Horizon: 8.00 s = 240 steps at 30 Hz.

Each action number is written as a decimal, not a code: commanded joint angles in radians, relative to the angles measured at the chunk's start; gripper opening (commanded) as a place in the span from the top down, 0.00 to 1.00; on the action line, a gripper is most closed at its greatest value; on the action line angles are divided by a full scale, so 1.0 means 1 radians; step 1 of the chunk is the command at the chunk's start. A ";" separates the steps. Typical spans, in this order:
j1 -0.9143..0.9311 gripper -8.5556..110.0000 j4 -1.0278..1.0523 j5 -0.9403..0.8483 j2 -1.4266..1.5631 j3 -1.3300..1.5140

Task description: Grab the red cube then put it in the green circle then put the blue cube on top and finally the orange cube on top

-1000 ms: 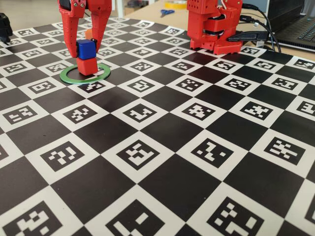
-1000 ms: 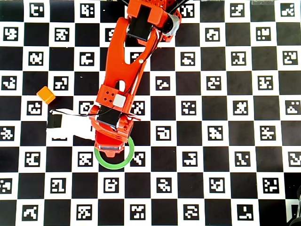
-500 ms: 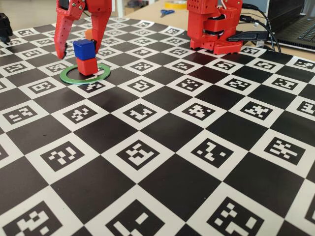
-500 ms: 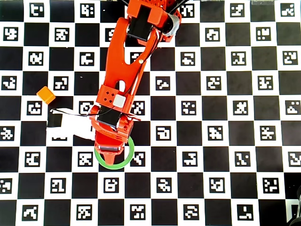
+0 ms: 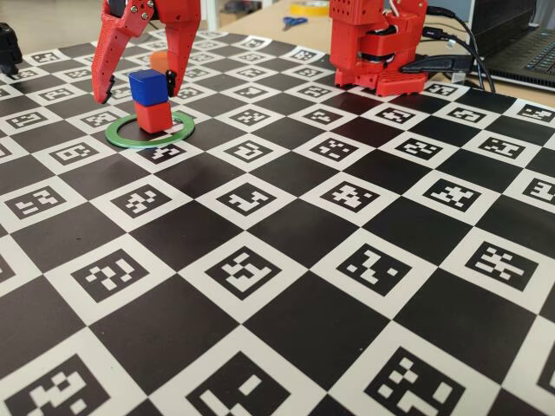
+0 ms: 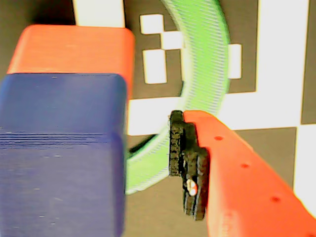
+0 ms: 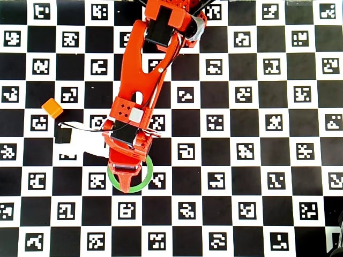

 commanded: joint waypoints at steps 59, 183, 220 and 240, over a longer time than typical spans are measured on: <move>0.657 0.55 0.380 -0.034 0.117 -0.523; 0.377 0.87 0.336 -0.110 0.273 -0.390; -0.054 0.88 0.350 -0.057 0.245 -0.399; -0.020 0.88 0.129 -0.066 0.242 -0.143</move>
